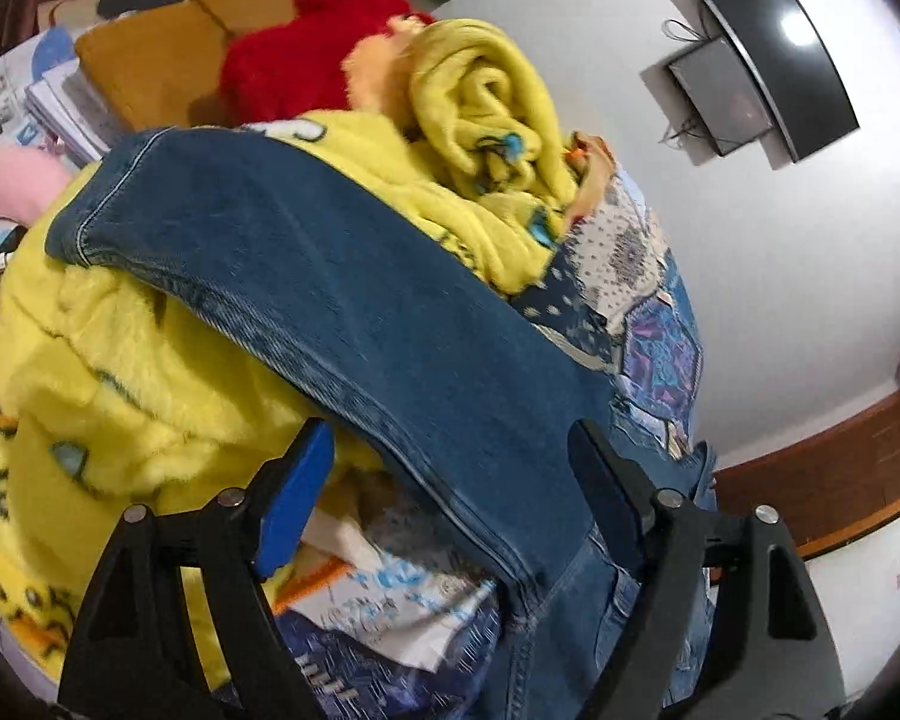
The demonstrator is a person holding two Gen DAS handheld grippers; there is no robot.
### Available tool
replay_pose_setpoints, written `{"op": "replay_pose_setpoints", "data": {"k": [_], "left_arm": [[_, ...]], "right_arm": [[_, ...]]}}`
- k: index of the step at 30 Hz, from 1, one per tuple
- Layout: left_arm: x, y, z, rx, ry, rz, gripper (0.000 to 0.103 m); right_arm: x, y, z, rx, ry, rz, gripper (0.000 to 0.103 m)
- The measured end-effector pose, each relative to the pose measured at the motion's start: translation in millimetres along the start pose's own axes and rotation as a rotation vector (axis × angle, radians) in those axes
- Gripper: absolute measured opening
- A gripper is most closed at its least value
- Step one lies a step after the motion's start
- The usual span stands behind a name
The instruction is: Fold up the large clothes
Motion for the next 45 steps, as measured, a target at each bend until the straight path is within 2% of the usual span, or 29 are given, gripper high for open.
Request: {"op": "replay_pose_setpoints", "data": {"k": [2,5,7,9,11,15,17,19,24,26,29,34,36,37,40,44,45], "left_arm": [[-8,9,-11,-0.007,0.015,0.004,0.073],[-18,20,-24,0.000,0.074,-0.002,0.065],[-22,27,-31,0.009,0.138,-0.023,0.054],[-23,33,-37,0.011,0.215,-0.058,0.029],[-13,37,-41,0.016,0.302,-0.127,0.016],[36,33,-41,0.055,0.415,-0.335,0.012],[72,29,-37,0.079,0.407,-0.432,0.011],[105,24,-34,0.099,0.351,-0.488,0.007],[200,-5,-37,0.121,0.226,-0.676,0.006],[240,-29,-49,0.086,0.153,-0.749,0.006],[280,-69,-73,0.035,0.106,-0.845,0.006],[310,-158,-135,-0.161,0.046,-0.952,0.006],[310,-191,-155,-0.240,0.040,-0.972,0.006],[306,-213,-169,-0.303,0.051,-0.983,0.006],[293,-262,-195,-0.428,0.094,-1.015,0.006],[280,-298,-198,-0.497,0.150,-1.049,0.007],[277,-301,-197,-0.508,0.162,-1.051,0.011]], "right_arm": [[-8,1,0,0.002,-0.001,0.022,0.103],[-17,2,3,0.015,-0.013,0.063,0.103],[-21,3,4,0.028,-0.019,0.085,0.103],[-22,3,4,0.031,-0.034,0.099,0.103],[-19,3,4,0.029,-0.035,0.095,0.103],[-10,4,5,0.020,-0.018,0.057,0.103],[-5,3,6,0.017,-0.008,0.037,0.103],[0,3,7,0.015,0.003,0.016,0.103],[12,0,13,0.016,0.034,-0.030,0.103],[20,-3,15,0.020,0.047,-0.053,0.103],[33,-6,20,0.032,0.057,-0.085,0.103],[53,-12,22,0.034,0.074,-0.122,0.103],[62,-15,21,0.029,0.083,-0.139,0.103],[66,-17,20,0.026,0.087,-0.145,0.103],[79,-25,18,0.008,0.085,-0.156,0.103],[93,-34,18,0.003,0.088,-0.176,0.103],[96,-36,17,-0.001,0.088,-0.181,0.103]]}}
Point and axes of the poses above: each gripper's, at about its wrist camera, not at the fingertips, and z roughly against the way its jaws point, x to its right, y to its top, the point moved 3 cm from there along -z, roughly the way its jaws point, and after that the axes turned 13 degrees about -y, right-handed, at the moved point
